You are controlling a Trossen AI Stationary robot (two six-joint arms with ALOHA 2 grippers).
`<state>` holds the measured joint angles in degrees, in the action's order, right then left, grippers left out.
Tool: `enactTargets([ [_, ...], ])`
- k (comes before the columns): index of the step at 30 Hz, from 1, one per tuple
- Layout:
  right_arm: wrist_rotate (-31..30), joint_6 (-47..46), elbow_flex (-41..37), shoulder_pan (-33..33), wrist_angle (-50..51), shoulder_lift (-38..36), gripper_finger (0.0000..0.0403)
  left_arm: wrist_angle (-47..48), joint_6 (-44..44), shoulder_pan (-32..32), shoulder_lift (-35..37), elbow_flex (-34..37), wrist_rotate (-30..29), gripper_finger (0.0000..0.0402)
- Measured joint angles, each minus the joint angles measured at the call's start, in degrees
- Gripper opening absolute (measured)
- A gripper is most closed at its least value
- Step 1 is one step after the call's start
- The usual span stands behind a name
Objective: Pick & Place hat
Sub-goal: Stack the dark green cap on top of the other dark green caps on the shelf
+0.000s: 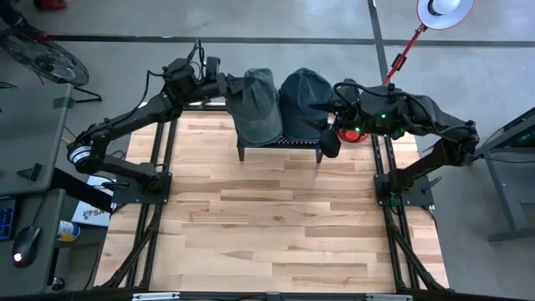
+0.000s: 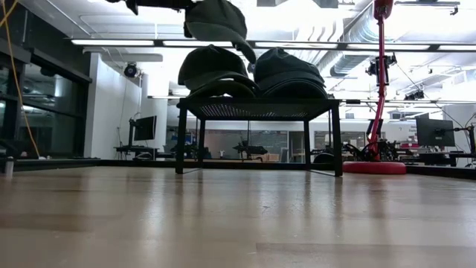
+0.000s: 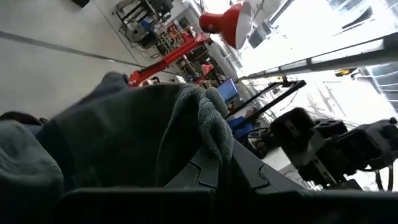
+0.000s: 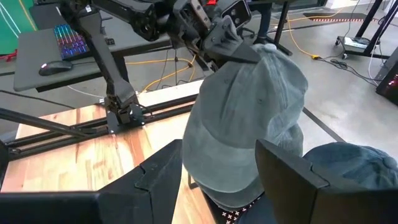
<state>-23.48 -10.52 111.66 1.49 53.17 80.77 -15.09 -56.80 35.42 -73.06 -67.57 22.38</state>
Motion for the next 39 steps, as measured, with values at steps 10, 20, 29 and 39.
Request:
enactTargets([
  [10,-0.5,-0.6,0.0,0.0,0.4,0.0,0.0196,0.2,3.4,1.8,-1.2,-0.1,1.6,0.0004],
  [20,-1.7,-1.3,0.0,0.0,0.6,0.0,0.0196,1.4,10.3,1.7,-1.9,0.0,-0.2,0.0004],
  [29,-2.1,-1.8,0.0,0.0,0.7,0.0,0.0196,5.2,15.7,1.7,-1.9,0.0,-0.9,0.0004],
  [39,-2.1,-2.6,0.0,0.0,0.7,0.0,0.0196,6.6,19.8,0.5,-1.9,0.0,-2.4,0.0031],
])
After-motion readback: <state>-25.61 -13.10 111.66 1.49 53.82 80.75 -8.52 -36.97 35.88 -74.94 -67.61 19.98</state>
